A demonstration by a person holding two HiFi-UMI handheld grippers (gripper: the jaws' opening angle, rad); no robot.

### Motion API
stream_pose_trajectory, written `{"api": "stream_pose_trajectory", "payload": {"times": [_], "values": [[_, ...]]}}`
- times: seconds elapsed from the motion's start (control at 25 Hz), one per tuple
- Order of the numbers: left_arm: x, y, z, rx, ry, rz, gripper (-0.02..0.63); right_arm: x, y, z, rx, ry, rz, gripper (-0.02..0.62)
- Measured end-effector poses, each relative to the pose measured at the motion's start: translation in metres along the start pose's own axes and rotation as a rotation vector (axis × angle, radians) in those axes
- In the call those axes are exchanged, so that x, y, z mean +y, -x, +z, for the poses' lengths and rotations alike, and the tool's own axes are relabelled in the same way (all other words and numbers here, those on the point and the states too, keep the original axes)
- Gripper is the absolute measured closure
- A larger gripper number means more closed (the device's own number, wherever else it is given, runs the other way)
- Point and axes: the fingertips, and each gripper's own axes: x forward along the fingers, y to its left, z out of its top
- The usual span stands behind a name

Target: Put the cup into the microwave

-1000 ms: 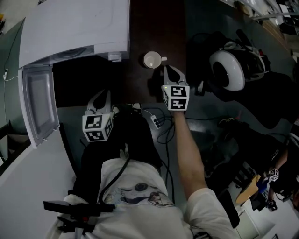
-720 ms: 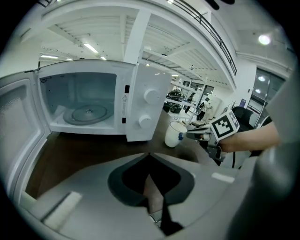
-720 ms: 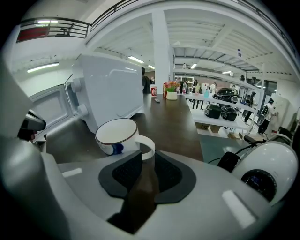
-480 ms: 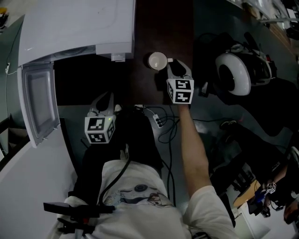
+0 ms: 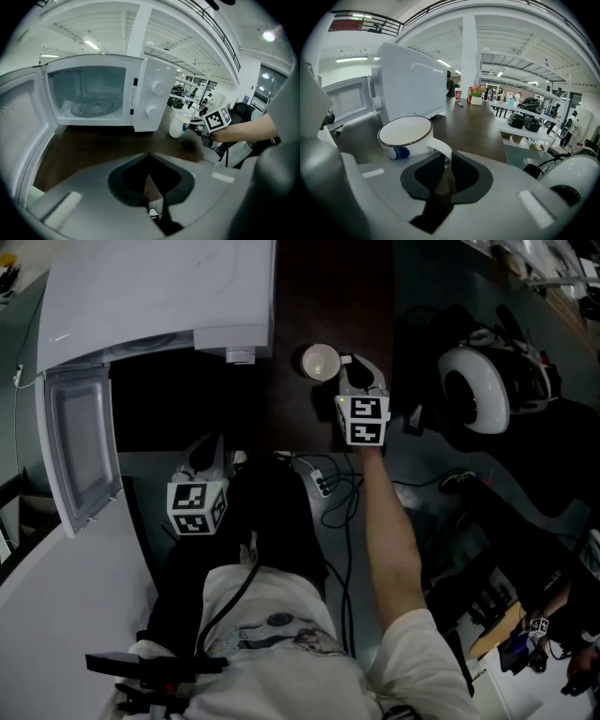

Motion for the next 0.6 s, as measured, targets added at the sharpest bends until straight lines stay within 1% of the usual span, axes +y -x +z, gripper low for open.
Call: {"api": "stream_pose_trajectory", "payload": {"times": [0.16,0.28,0.48,0.6], "values": [[0.0,0.002,-0.001,-0.003,-0.001,-0.003,0.608,-0.003,0.002,-0.004,-0.008,-0.043,-0.024,0.551],[0.003,0.004,-0.002,-0.008,-0.002,-0.003,0.607,0.0,0.007,-0.002,-0.018,-0.081,-0.02,0.552],[0.005,0.008,-0.006,-0.013,-0.002,-0.004,0.609,0.004,0.014,-0.011,-0.015,-0.162,-0.023,0.555],[0.007,0.009,-0.007,-0.018,-0.002,-0.006,0.607,0.006,0.019,-0.009,-0.021,-0.174,-0.034,0.555]]}}
